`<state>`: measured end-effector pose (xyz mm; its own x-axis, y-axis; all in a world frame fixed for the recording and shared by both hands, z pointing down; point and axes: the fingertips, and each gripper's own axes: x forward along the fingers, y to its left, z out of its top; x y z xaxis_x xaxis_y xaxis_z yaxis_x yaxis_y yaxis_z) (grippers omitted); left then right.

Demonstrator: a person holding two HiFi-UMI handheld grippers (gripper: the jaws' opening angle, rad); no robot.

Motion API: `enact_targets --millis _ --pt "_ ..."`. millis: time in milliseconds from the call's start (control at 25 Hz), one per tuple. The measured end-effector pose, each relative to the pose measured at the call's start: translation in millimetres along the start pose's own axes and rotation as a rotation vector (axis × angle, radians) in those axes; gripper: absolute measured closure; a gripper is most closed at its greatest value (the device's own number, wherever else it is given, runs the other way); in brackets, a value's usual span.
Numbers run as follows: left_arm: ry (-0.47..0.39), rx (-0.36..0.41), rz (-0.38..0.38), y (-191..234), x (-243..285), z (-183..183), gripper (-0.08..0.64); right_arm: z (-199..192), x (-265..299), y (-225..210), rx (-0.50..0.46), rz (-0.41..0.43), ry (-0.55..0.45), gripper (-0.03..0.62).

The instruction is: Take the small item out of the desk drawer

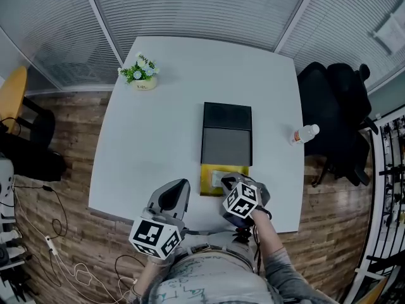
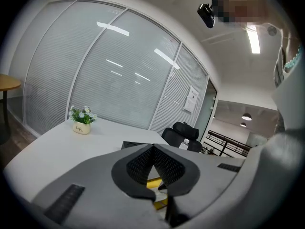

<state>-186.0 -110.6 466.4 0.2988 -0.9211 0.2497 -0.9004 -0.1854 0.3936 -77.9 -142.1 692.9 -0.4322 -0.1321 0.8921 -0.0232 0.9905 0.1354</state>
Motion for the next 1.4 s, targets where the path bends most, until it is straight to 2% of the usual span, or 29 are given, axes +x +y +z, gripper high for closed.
enact_targets --millis 280,360,640,720,840,880,960,1280,1400 --pt "0.008 -0.003 -0.004 1.7 -3.8 -1.9 0.563 -9.4 10.0 6.9 0.002 0.038 0.04 0.586" --pt "0.011 -0.005 -0.006 0.6 -2.1 -3.9 0.562 -12.7 15.5 8.4 0.004 0.058 0.049 0.535" --pt "0.014 -0.005 0.003 1.2 -2.4 -6.0 0.563 -24.4 35.3 15.4 -0.03 0.139 0.115 0.492" --pt "0.016 -0.004 0.006 2.0 -3.6 -6.1 0.561 -26.6 41.2 15.9 -0.032 0.151 0.128 0.492" --pt "0.017 -0.004 0.008 1.2 -4.1 -7.5 0.561 -23.6 42.0 11.6 0.014 0.143 0.11 0.498" --pt "0.018 -0.004 0.008 1.0 -3.4 -8.2 0.561 -22.1 41.9 9.8 0.026 0.138 0.102 0.531" --pt "0.021 -0.008 0.004 0.1 -1.8 -9.8 0.562 -20.1 42.6 8.1 0.036 0.137 0.095 0.553" --pt "0.032 -0.01 -0.024 -13.4 4.8 -14.4 0.561 -23.0 47.1 8.2 0.015 0.151 0.099 0.577" --pt "0.032 -0.034 -0.033 -16.0 6.3 -15.4 0.561 -23.1 46.1 7.6 0.029 0.146 0.097 0.578"
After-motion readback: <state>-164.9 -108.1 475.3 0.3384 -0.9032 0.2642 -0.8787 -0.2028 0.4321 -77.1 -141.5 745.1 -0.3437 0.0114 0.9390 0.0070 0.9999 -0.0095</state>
